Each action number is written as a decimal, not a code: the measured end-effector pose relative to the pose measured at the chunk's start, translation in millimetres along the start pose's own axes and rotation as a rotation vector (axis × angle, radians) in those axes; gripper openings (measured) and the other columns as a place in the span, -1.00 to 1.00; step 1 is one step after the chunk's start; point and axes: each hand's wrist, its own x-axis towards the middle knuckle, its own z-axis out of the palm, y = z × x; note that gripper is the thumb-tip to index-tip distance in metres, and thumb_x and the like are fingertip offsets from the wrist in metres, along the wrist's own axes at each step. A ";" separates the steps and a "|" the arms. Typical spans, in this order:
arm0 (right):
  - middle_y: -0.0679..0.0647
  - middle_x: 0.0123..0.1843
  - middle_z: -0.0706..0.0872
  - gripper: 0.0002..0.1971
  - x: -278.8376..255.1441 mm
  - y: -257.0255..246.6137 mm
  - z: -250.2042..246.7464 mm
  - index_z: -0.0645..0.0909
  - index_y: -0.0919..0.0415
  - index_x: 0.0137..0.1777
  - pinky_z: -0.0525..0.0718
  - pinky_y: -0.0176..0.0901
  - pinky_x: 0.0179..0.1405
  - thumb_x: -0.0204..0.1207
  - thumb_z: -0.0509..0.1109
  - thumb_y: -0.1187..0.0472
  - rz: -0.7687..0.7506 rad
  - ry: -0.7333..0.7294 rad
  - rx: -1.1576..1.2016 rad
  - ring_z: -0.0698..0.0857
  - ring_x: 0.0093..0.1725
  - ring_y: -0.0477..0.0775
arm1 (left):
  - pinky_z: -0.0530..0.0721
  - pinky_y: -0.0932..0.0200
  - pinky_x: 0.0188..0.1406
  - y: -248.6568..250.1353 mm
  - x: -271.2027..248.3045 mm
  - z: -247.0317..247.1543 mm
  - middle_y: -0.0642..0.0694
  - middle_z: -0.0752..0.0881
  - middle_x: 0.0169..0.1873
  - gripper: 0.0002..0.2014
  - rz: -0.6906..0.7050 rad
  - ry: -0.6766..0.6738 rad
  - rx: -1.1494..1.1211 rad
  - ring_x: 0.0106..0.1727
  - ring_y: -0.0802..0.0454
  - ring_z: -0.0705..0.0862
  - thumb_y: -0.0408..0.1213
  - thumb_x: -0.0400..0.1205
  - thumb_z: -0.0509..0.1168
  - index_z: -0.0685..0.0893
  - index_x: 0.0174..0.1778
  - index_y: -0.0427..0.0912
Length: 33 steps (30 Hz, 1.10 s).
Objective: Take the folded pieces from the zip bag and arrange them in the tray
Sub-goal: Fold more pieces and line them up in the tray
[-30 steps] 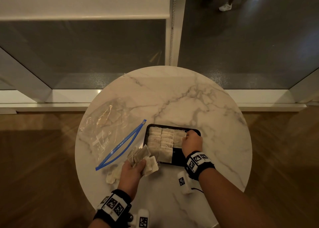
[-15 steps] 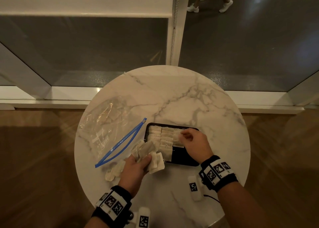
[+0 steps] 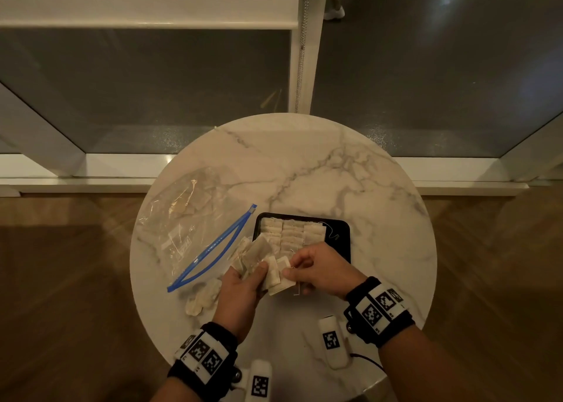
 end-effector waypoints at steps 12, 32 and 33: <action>0.15 -0.22 0.78 -0.97 -2.2 7.0 -0.4 0.71 0.22 -0.09 0.81 -0.05 -0.32 0.53 0.47 0.34 0.051 0.106 -0.063 0.77 -0.27 0.14 | 0.67 -0.27 0.36 -12.4 8.1 -15.3 -0.21 0.77 0.29 -0.61 -0.040 0.040 0.076 0.32 -0.19 0.75 -0.44 0.75 0.24 0.56 0.51 -0.16; 0.19 0.20 0.69 -0.68 69.3 37.6 -38.4 0.63 0.22 0.27 0.70 -0.03 0.18 0.56 0.25 0.40 0.258 0.276 -0.780 0.70 0.15 0.19 | 0.62 -0.28 0.44 -32.1 25.3 -36.3 -0.07 0.82 0.20 -0.48 -0.115 0.051 0.324 0.28 -0.11 0.75 -0.09 0.49 0.41 0.66 0.42 -0.01; 0.19 0.20 0.70 -0.68 71.6 37.2 -38.3 0.63 0.23 0.27 0.70 -0.02 0.18 0.56 0.24 0.41 0.260 0.278 -0.784 0.70 0.15 0.19 | 0.63 -0.28 0.43 -31.6 26.2 -36.7 -0.07 0.81 0.20 -0.47 -0.113 0.049 0.330 0.28 -0.10 0.75 -0.08 0.49 0.41 0.65 0.43 0.00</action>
